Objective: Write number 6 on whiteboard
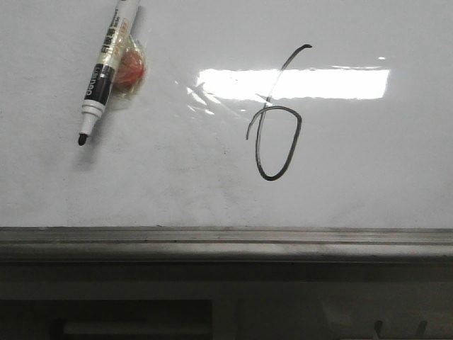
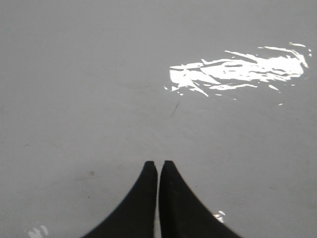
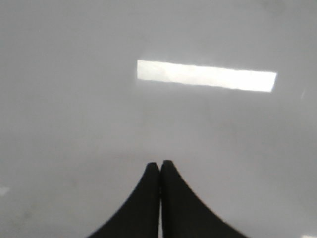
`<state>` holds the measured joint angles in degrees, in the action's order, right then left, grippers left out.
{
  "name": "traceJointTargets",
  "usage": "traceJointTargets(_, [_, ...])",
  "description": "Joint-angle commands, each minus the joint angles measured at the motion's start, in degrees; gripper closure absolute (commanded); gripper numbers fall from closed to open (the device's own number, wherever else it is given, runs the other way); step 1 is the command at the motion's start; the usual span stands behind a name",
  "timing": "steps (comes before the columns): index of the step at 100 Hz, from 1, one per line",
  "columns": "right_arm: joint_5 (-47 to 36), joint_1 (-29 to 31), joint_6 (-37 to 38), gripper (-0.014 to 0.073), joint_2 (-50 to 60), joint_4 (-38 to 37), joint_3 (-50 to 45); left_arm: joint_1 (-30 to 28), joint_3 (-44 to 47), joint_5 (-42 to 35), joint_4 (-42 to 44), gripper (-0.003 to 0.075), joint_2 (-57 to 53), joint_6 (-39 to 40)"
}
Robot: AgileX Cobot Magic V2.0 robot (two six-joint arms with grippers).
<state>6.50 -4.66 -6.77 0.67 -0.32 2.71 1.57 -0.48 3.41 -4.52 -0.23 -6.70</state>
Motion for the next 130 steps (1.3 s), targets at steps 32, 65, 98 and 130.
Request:
traceJointTargets(32, [-9.2, 0.7, -1.1, 0.0638, 1.0, -5.6, -4.6, 0.2, 2.7, -4.0, -0.5, 0.0740, -1.7, 0.3])
traceJointTargets(65, [-9.1, 0.7, -1.8, 0.0638, 1.0, -5.6, -4.6, 0.2, 2.7, -4.0, -0.5, 0.0740, -1.7, 0.3])
traceJointTargets(98, [-9.0, 0.7, -5.5, 0.0638, 1.0, -5.3, -4.6, 0.2, 2.7, -4.0, -0.5, 0.0740, -1.7, 0.3])
traceJointTargets(130, [-9.1, 0.7, -5.6, 0.0638, 1.0, -4.9, -4.6, 0.2, 2.7, -4.0, -0.5, 0.0740, -1.7, 0.3])
